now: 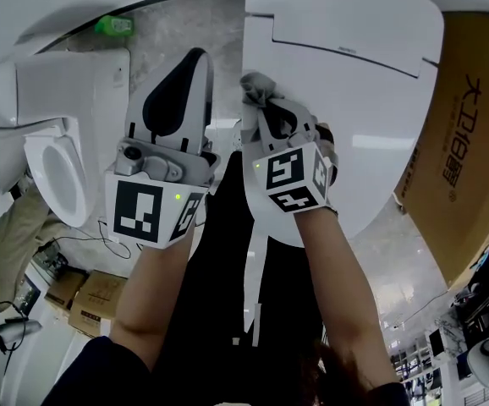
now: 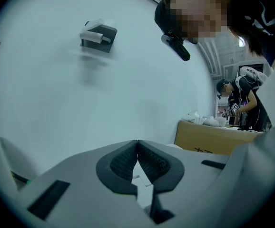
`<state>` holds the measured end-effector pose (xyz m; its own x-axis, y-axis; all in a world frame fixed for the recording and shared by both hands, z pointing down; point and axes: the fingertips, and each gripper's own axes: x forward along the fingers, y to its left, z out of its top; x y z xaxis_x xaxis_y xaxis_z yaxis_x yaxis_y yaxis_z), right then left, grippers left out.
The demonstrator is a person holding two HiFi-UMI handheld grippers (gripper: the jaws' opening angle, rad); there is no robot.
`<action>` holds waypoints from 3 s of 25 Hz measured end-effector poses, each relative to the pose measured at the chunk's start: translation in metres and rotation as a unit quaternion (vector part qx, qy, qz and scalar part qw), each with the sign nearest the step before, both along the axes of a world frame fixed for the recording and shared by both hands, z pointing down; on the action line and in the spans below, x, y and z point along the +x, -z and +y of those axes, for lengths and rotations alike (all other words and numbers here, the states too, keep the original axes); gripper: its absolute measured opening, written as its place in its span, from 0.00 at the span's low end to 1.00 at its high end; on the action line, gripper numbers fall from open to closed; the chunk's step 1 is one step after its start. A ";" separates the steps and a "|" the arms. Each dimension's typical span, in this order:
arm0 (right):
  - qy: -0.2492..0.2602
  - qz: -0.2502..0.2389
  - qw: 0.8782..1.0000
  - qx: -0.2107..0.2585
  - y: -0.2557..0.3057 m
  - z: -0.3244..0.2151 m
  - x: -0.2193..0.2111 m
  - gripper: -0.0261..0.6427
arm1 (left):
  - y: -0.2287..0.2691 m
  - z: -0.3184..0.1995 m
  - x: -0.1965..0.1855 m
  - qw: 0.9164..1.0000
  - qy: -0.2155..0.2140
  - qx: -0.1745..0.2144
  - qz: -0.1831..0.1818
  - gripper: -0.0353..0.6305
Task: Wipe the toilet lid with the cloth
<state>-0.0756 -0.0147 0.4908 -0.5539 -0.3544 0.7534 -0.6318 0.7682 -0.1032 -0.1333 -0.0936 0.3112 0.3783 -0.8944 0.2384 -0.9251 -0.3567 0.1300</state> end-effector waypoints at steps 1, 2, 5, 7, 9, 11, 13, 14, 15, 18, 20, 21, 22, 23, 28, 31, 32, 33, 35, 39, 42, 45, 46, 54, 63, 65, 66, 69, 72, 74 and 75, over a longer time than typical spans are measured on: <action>0.013 -0.003 1.000 -0.003 0.000 0.005 -0.012 0.09 | 0.000 0.000 -0.001 1.000 0.001 0.000 0.000 0.08; 0.026 -0.005 1.000 -0.005 0.000 0.010 -0.022 0.09 | 0.000 0.001 -0.002 1.000 0.002 -0.001 -0.001 0.08; 0.072 -0.007 0.997 0.009 0.001 0.027 -0.045 0.09 | -0.001 0.002 -0.004 1.000 0.005 -0.002 -0.001 0.08; 0.095 -0.006 0.995 0.020 0.000 0.036 -0.050 0.09 | -0.002 0.003 -0.004 1.000 0.005 -0.003 -0.001 0.08; 0.087 -0.013 0.996 0.017 -0.001 0.038 -0.045 0.09 | -0.002 0.004 -0.001 1.000 0.001 -0.001 -0.001 0.08; 0.071 -0.017 0.997 0.015 -0.001 0.037 -0.035 0.09 | -0.002 0.004 0.001 1.000 -0.002 0.000 -0.003 0.08; 0.055 -0.017 0.998 0.017 -0.001 0.035 -0.019 0.09 | -0.002 0.004 0.003 1.000 -0.003 0.000 -0.004 0.08; 0.046 -0.015 0.999 0.019 -0.001 0.033 -0.008 0.09 | -0.002 0.004 0.005 1.000 -0.004 0.001 -0.004 0.08; 0.038 -0.011 0.999 0.022 -0.001 0.030 0.004 0.09 | -0.001 0.003 0.006 1.000 -0.006 0.002 -0.004 0.08; 0.009 0.006 0.999 0.032 -0.001 0.019 0.045 0.09 | 0.001 0.003 0.010 1.000 -0.010 0.004 -0.005 0.08; -0.016 0.023 0.999 0.040 0.000 0.012 0.077 0.09 | 0.003 0.003 0.011 1.000 -0.009 0.006 -0.004 0.08; -0.032 0.031 0.998 0.043 0.000 0.009 0.095 0.09 | 0.003 0.003 0.012 1.000 -0.009 0.007 -0.003 0.08; -0.049 0.039 0.997 0.045 -0.001 0.006 0.114 0.09 | 0.004 0.003 0.013 1.000 -0.009 0.007 -0.003 0.08; -0.064 0.047 0.996 0.047 -0.001 0.004 0.133 0.09 | 0.004 0.003 0.015 1.000 -0.010 0.007 -0.003 0.08; -0.134 0.095 0.985 0.055 -0.003 -0.002 0.224 0.09 | 0.006 0.007 0.024 1.000 -0.018 0.008 -0.002 0.08; -0.182 0.128 0.973 0.060 -0.005 -0.001 0.279 0.09 | 0.005 0.010 0.026 1.000 -0.020 0.007 -0.003 0.08; -0.198 0.136 0.969 0.060 -0.007 0.000 0.298 0.09 | 0.005 0.011 0.027 1.000 -0.021 0.006 -0.003 0.08; -0.215 0.142 0.964 0.059 -0.008 0.001 0.314 0.09 | 0.004 0.012 0.028 1.000 -0.021 0.006 -0.003 0.08; -0.240 0.150 0.957 0.056 -0.009 0.004 0.340 0.09 | 0.004 0.011 0.030 1.000 -0.021 0.008 -0.003 0.08; -0.251 0.162 0.953 0.052 -0.010 0.011 0.349 0.09 | 0.004 0.013 0.029 1.000 -0.020 0.009 -0.003 0.08; -0.253 0.153 0.954 0.048 -0.009 0.014 0.340 0.09 | 0.004 0.014 0.027 1.000 -0.017 0.008 -0.003 0.08; -0.231 0.139 0.962 0.042 -0.008 0.021 0.315 0.09 | 0.004 0.015 0.028 1.000 -0.018 0.007 -0.003 0.08; -0.222 0.133 0.965 0.040 -0.008 0.023 0.303 0.09 | 0.003 0.014 0.029 1.000 -0.018 0.006 -0.002 0.08; -0.121 0.067 0.990 0.034 -0.003 0.037 0.162 0.09 | 0.006 0.011 0.030 1.000 -0.020 0.009 0.001 0.08; 0.017 -0.005 1.000 0.014 -0.001 0.077 0.015 0.09 | 0.003 0.015 0.026 1.000 -0.015 0.006 -0.005 0.08; 0.048 -0.010 0.999 0.007 -0.003 0.091 -0.008 0.09 | 0.001 0.016 0.027 1.000 -0.015 0.005 -0.005 0.08; 0.064 -0.012 0.998 0.003 -0.004 0.097 -0.017 0.09 | -0.001 0.016 0.028 1.000 -0.016 0.005 -0.006 0.08; 0.106 -0.012 0.994 -0.004 -0.006 0.115 -0.037 0.09 | -0.002 0.015 0.031 1.000 -0.019 0.003 -0.005 0.08; 0.116 -0.010 0.993 0.011 -0.005 0.118 -0.039 0.09 | -0.003 0.015 0.032 1.000 -0.022 0.002 -0.004 0.08; 0.112 -0.013 0.994 0.010 -0.004 0.117 -0.038 0.09 | -0.003 0.015 0.032 1.000 -0.025 0.001 -0.003 0.08; 0.110 -0.015 0.994 0.009 -0.004 0.116 -0.037 0.09 | -0.003 0.015 0.033 1.000 -0.026 0.001 -0.003 0.08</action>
